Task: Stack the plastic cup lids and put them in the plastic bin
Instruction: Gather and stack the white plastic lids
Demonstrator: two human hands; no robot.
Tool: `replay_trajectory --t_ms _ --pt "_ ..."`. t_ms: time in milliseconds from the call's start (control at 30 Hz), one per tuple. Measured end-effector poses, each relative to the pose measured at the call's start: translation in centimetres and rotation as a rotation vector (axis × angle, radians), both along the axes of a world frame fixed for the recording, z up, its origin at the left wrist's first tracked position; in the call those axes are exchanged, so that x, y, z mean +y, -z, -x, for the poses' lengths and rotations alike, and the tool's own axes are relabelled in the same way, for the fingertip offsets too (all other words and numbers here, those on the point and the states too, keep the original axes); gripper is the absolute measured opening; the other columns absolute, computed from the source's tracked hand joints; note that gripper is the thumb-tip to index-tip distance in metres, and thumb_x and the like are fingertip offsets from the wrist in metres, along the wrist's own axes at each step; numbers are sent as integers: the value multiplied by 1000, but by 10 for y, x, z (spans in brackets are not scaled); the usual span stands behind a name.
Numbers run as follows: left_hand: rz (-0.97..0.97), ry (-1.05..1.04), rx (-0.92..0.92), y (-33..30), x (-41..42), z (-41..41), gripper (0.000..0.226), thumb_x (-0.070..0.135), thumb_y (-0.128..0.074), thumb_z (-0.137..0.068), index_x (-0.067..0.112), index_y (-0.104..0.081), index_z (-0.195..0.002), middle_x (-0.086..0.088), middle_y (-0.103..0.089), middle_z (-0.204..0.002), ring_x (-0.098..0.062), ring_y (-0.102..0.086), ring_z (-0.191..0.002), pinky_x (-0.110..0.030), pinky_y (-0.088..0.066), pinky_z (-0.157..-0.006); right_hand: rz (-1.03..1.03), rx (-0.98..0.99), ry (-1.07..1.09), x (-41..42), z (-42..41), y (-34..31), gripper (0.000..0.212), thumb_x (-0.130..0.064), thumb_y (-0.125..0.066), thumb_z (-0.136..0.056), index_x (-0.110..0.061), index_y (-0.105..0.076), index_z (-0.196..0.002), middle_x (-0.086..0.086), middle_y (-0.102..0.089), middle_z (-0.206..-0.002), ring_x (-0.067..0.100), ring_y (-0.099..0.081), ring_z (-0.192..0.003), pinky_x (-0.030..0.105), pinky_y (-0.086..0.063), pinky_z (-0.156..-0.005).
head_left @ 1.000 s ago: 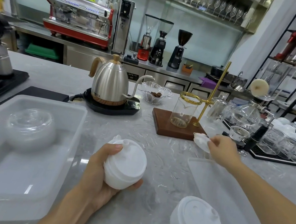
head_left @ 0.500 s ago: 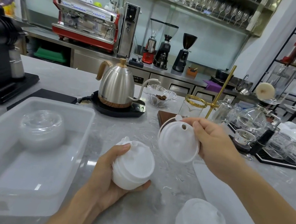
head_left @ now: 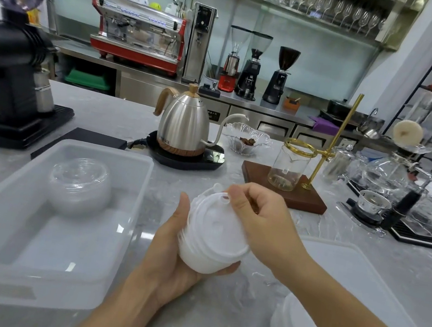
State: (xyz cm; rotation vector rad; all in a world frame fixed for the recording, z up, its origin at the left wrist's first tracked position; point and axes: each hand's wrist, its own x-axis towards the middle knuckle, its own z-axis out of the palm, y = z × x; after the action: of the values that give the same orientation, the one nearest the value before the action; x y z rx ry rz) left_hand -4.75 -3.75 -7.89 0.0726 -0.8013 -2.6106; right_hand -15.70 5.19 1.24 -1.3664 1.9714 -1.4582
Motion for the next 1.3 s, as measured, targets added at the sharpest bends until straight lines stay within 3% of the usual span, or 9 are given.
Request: replay_trajectory --t_ms 133,300,467,600,733,900,1000,1100,1300 --pt "9 1 2 1 1 0 86 71 -79 -65 14 -69 -129 -21 -66 -133 -40 -67 -114 -57 -52 -92 2 129 49 -3 -2 10 29 -43 -52 -97 -19 -67 -89 -9 -66 -84 2 -59 -78 15 -43 -66" --pt "43 -14 54 -2 2 -3 65 49 -83 -75 13 -69 -128 -21 -68 -129 -37 -67 -114 -56 -53 -90 57 228 95 -7 -9 19 7 -41 -55 -96 -35 -57 -92 -15 -53 -103 -4 -51 -94 12 -39 -82" --pt "-1 -21 112 -1 4 -7 58 26 -84 -74 4 -68 -124 -25 -68 -122 -39 -66 -112 -56 -54 -90 7 47 15 -7 -14 31 27 -48 -47 -95 -28 -63 -102 -14 -64 -103 2 -59 -98 25 -47 -87" --pt "-55 -40 169 -4 5 -8 65 14 -88 -63 1 -64 -123 -26 -67 -113 -39 -67 -106 -54 -56 -90 58 1 2 -8 -20 38 34 -48 -42 -96 -26 -66 -105 -15 -68 -98 2 -63 -95 25 -50 -84" --pt "-81 -85 175 -7 3 -9 84 12 -90 -55 8 -55 -131 -22 -65 -113 -36 -63 -106 -51 -53 -92 96 -77 20 -11 -25 43 30 -35 -37 -104 -26 -65 -109 -11 -68 -106 6 -63 -99 28 -51 -87" --pt "-131 -136 198 -8 -3 -10 91 11 -92 -49 16 -60 -134 -19 -63 -124 -35 -61 -113 -52 -43 -105 62 -208 -47 -7 -27 58 47 -55 -42 -95 -28 -54 -131 -10 -60 -130 6 -57 -121 27 -47 -100" --pt "-96 -165 139 -8 -3 -10 99 13 -92 -47 13 -58 -140 -19 -62 -128 -37 -58 -117 -57 -38 -111 47 -291 -80 -1 -28 67 50 -58 -49 -91 -31 -55 -132 -12 -66 -126 4 -62 -115 22 -52 -89" --pt "-32 -160 107 -10 -2 -10 87 17 -92 -52 14 -63 -134 -16 -70 -115 -33 -68 -104 -50 -58 -89 78 -357 -71 2 -27 70 52 -57 -51 -89 -28 -57 -131 -6 -68 -124 10 -65 -113 33 -57 -88" --pt "166 -261 -139 -9 0 -7 52 21 -77 -72 15 -68 -124 -28 -67 -122 -36 -66 -106 -47 -58 -82 206 -491 113 1 -25 75 49 -46 -66 -78 -18 -61 -118 4 -73 -112 21 -70 -104 51 -54 -94"
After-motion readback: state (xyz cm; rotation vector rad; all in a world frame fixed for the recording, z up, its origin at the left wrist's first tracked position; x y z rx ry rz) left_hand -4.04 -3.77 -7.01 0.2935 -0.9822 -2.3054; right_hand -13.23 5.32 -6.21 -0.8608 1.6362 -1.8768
